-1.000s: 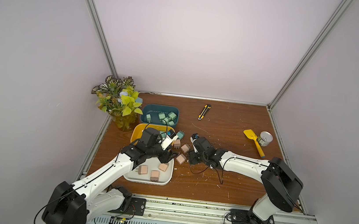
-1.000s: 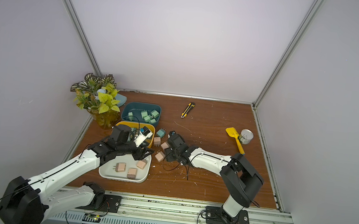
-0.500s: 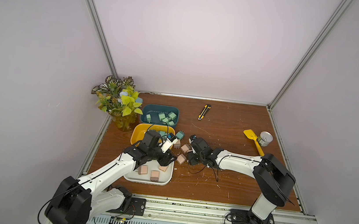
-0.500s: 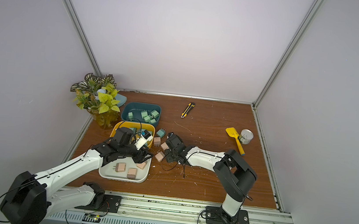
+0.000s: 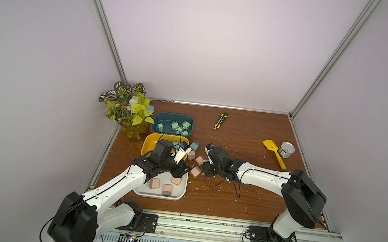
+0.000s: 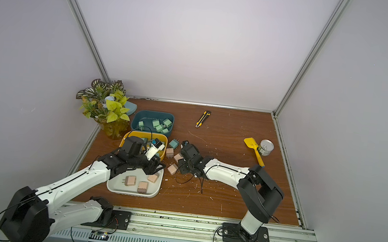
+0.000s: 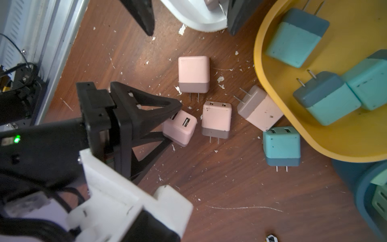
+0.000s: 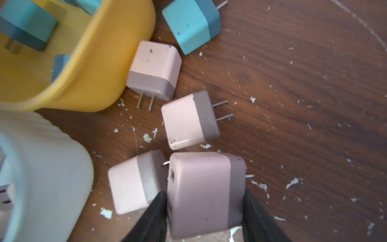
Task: Place the plugs by color into the storage box
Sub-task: Pick up the plug from the center of the board, then place the plug in the storage box.
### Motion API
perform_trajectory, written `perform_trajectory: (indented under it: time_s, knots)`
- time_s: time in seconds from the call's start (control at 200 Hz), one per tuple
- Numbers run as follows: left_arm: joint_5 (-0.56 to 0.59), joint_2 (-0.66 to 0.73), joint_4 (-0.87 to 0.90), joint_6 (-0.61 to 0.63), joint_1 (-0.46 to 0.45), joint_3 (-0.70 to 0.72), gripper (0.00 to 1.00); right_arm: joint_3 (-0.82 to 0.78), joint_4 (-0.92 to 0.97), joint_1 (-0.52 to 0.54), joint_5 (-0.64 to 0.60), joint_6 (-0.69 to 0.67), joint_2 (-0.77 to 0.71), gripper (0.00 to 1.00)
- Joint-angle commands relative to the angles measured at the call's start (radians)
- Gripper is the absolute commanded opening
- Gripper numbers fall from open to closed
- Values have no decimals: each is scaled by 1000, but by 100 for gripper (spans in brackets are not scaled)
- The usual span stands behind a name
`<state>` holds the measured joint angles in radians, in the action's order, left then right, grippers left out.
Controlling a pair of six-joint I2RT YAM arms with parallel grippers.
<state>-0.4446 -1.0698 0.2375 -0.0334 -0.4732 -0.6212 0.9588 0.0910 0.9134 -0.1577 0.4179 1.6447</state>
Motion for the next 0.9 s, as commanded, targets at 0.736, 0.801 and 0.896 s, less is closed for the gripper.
perform_trajectory:
  time_s: [0.736,0.801,0.896]
  knots:
    - [544,275,121,-406,-8,-13,63,99,-2,108,104,8,-139,43]
    - [578,294,127,-418,-6,-9,63,103,-11,126,110,18,-128,43]
    - [619,326,133,-430,-2,-4,64,113,-33,162,123,32,-108,43]
